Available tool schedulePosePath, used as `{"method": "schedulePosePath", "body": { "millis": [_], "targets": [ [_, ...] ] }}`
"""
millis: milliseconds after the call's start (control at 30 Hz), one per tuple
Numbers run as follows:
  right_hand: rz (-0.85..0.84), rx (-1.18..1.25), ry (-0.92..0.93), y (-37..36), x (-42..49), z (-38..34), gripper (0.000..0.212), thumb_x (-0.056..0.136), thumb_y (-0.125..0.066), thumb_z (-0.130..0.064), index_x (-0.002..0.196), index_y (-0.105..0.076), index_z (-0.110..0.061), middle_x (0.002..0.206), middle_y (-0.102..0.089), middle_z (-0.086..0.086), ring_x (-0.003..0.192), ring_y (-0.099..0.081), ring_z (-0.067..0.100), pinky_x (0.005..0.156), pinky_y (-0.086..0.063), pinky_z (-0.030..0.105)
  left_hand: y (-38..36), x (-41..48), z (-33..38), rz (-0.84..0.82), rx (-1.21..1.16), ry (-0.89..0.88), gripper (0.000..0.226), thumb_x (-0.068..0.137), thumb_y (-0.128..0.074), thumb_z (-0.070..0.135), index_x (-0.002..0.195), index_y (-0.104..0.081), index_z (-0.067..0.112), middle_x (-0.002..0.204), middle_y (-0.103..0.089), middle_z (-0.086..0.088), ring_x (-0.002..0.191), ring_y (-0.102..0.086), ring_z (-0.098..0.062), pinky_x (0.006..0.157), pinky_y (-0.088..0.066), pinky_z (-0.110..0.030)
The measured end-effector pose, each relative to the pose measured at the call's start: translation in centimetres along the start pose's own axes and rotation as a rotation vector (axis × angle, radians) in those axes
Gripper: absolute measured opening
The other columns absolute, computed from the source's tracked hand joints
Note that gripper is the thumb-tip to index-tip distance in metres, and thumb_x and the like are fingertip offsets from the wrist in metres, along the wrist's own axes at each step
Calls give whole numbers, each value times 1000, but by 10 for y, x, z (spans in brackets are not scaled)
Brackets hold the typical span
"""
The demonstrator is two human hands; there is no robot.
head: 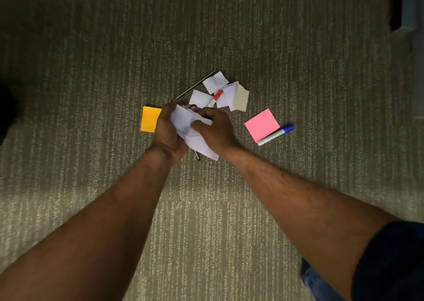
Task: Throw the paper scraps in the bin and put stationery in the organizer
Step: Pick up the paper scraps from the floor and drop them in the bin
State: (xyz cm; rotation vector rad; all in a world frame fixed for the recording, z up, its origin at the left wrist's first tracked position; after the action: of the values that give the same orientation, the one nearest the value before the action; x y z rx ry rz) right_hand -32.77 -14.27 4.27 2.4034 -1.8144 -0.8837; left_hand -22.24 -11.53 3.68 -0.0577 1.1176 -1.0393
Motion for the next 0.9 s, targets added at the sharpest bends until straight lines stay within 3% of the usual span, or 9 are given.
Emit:
{"method": "schedulePosePath", "body": {
  "millis": [100, 267, 333, 433, 533, 733, 900],
  "targets": [
    [101, 87, -11, -15, -7, -19, 7, 80, -69, -15, 83, -64, -17, 74, -63, -10, 73, -59, 8, 65, -46, 24, 3, -15, 11, -24, -71, -18, 56, 97, -37, 30, 58, -75, 19, 66, -71, 0, 63, -69, -15, 62, -56, -25],
    [273, 264, -90, -46, -15, -51, 18, 81, -67, -16, 97, -62, -12, 91, -66, 0, 84, -61, 12, 72, -47, 23, 12, -41, 30, -97, -130, -63, 41, 94, -40, 30, 75, -74, 15, 81, -73, -4, 80, -70, -18, 80, -53, -30],
    [324, 243, -67, -63, -18, -64, 23, 79, -65, -23, 100, -60, -14, 100, -65, 2, 93, -61, 15, 80, -48, 25, 20, -51, 39, -111, -138, -97, 35, 94, -41, 31, 86, -69, 12, 88, -72, -6, 87, -68, -19, 86, -51, -33],
    [387, 132, 30, -90, -27, -83, 38, 78, -48, -38, 103, -61, -13, 106, -64, 6, 102, -58, 21, 91, -46, 38, 37, -61, 54, -98, -150, -122, 36, 93, -40, 32, 91, -69, 10, 89, -72, -7, 86, -68, -19, 82, -54, -30],
    [380, 67, 97, -117, -37, -97, 37, 84, -43, -31, 106, -62, -8, 109, -66, 8, 103, -58, 24, 92, -46, 42, 60, -69, 72, -41, -172, -149, 40, 92, -40, 33, 108, -65, 6, 104, -69, -11, 100, -65, -23, 90, -52, -31],
    [210, 87, 213, -190, -71, -130, 34, 85, -55, -29, 114, -59, -13, 117, -63, 4, 109, -57, 17, 93, -45, 27, 111, -95, 123, 51, -181, -239, 28, 91, -43, 29, 95, -62, 9, 83, -67, -5, 77, -65, -16, 67, -54, -24],
    [60, 102, 284, -252, -92, -169, 33, 82, -61, -34, 112, -59, -22, 111, -66, -2, 103, -61, 12, 87, -51, 28, 168, -123, 173, 266, -203, -290, 18, 85, -53, 29, 75, -59, 15, 64, -59, 2, 58, -59, -11, 51, -48, -21]
  ]
}}
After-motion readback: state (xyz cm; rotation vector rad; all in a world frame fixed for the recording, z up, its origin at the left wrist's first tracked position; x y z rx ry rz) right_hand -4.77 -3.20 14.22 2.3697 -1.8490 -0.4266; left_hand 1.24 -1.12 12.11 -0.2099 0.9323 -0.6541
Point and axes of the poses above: each hand's wrist, its own x-axis towards the middle knuckle, its own y-axis out of the back of the hand, z = x × y, the point moved 4 cm from there along x, towards the middle knuckle
